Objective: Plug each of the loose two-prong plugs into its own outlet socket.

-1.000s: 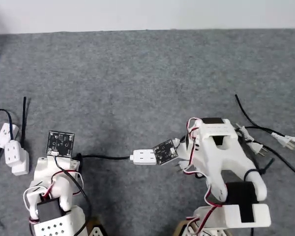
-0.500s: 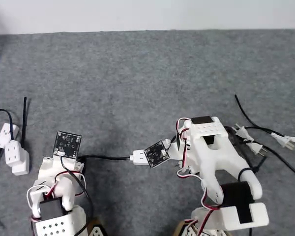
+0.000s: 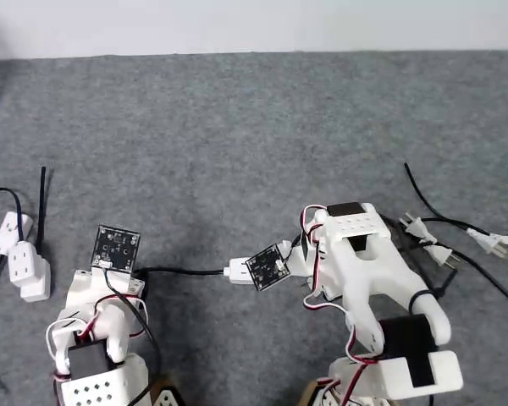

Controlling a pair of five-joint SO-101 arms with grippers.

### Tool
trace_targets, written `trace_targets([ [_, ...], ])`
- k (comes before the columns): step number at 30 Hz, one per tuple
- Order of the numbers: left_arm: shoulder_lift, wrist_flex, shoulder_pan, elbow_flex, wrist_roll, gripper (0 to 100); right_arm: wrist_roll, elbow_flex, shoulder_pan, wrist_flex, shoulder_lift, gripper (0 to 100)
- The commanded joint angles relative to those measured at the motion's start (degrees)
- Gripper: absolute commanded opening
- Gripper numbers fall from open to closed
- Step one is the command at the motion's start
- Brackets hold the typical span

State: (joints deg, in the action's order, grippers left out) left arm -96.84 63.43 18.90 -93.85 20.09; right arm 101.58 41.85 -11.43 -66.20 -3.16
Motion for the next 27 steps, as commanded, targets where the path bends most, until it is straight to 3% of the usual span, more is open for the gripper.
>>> trace_targets([
  [1,-0.8,0.0,-0.4,0.4,0.6,22,-0.8,0.8,-1.5,0.6,2.2,14.7],
  [5,-0.8,0.0,-0.4,0.4,0.6,22,-0.8,0.7,-1.5,0.7,2.2,0.3],
  [13,-0.8,0.0,-0.4,0.4,0.6,22,-1.3,-1.1,-1.6,0.1,1.5,0.9],
  [17,-0.8,0.0,-0.5,0.3,0.6,22,-13.7,-7.6,-4.0,-0.4,1.6,0.9],
  [21,-0.8,0.0,-0.5,0.3,0.6,22,-27.8,-8.8,-5.7,7.3,2.2,0.9],
  [27,-0.7,0.0,-0.5,0.3,0.6,22,-30.9,-2.5,-6.5,14.5,2.2,1.2],
])
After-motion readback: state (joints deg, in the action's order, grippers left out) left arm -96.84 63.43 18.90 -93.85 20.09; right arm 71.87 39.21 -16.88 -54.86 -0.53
